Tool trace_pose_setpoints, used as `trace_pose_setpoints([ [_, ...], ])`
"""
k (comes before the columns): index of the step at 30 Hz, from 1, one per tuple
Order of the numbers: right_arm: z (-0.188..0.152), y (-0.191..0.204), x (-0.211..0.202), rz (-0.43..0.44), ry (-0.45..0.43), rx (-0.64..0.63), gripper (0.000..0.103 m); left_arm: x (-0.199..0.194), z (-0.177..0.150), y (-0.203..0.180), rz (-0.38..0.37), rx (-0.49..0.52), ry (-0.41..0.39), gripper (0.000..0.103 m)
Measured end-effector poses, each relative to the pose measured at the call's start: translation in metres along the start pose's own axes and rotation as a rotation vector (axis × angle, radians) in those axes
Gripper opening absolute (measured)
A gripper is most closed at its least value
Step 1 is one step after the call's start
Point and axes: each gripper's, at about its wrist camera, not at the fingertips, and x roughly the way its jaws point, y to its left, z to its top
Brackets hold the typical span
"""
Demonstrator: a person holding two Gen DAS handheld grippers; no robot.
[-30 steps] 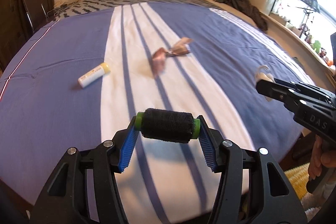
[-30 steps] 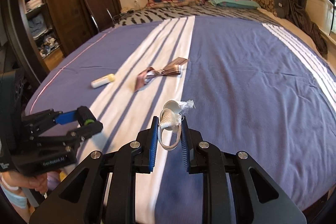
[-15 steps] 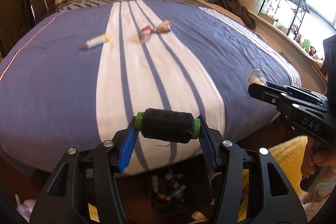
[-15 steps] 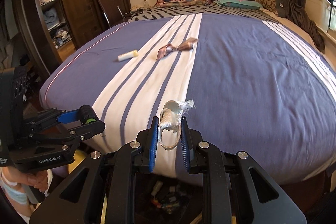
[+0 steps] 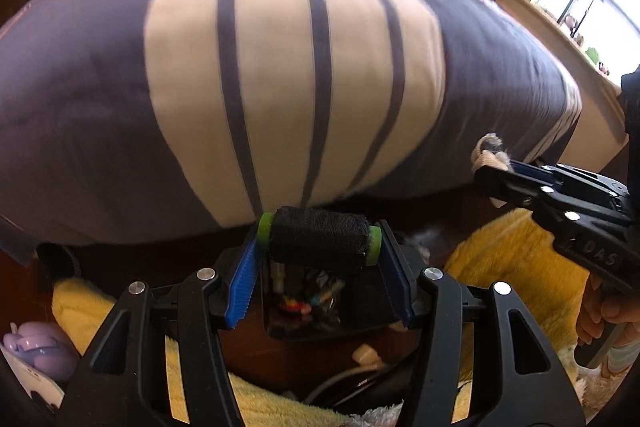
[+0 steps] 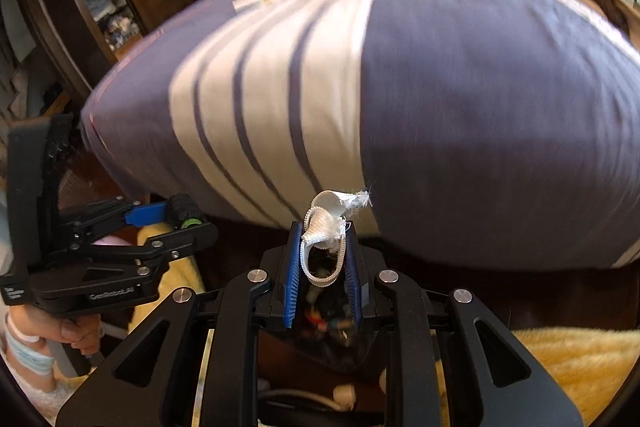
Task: Collect trash
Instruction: 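Carry spool and hair tie down into the bin and open both tools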
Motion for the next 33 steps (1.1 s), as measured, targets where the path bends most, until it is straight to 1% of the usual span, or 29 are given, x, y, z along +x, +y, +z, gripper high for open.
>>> trace_pose_setpoints([
  [3, -0.011, -0.006, 0.021, 0.003, 0.061, 0.026, 0.021, 0.012, -0.006, -0.002, 0.003, 0.004, 0.028, 0.053],
  [7, -0.022, -0.008, 0.037, 0.000, 0.112, 0.041, 0.021, 0.033, -0.013, 0.002, 0.004, -0.004, 0.075, 0.053],
  [12, -0.029, -0.009, 0.052, 0.001, 0.160, 0.057, 0.021, 0.063, -0.026, 0.008, -0.009, -0.025, 0.146, 0.053],
  [15, -0.030, -0.010, 0.059, 0.004, 0.184, 0.067, 0.021, 0.076, -0.029, 0.010, -0.019, -0.030, 0.175, 0.053],
  [21, -0.032, -0.014, 0.076, 0.022, 0.237, 0.092, 0.021, 0.088, -0.042, 0.011, -0.036, -0.037, 0.218, 0.053],
  [23, -0.031, -0.015, 0.081, 0.028, 0.248, 0.104, 0.023, 0.093, -0.043, 0.011, -0.040, -0.043, 0.237, 0.053],
  [24, -0.031, -0.016, 0.083, 0.029, 0.249, 0.112, 0.023, 0.094, -0.044, 0.012, -0.043, -0.048, 0.244, 0.053],
  [27, -0.029, -0.020, 0.084, 0.029, 0.255, 0.120, 0.024, 0.096, -0.041, 0.011, -0.041, -0.053, 0.250, 0.063],
  [29, -0.029, -0.020, 0.085, 0.026, 0.254, 0.124, 0.031, 0.095, -0.040, 0.011, -0.034, -0.050, 0.247, 0.065],
  [30, -0.028, -0.021, 0.085, 0.024, 0.251, 0.129, 0.036, 0.094, -0.040, 0.011, -0.032, -0.049, 0.244, 0.065],
  [31, -0.028, -0.022, 0.083, 0.023, 0.244, 0.132, 0.039, 0.093, -0.039, 0.011, -0.031, -0.049, 0.240, 0.065],
  [33, -0.026, -0.022, 0.080, 0.022, 0.230, 0.141, 0.041, 0.090, -0.039, 0.012, -0.027, -0.049, 0.232, 0.065],
])
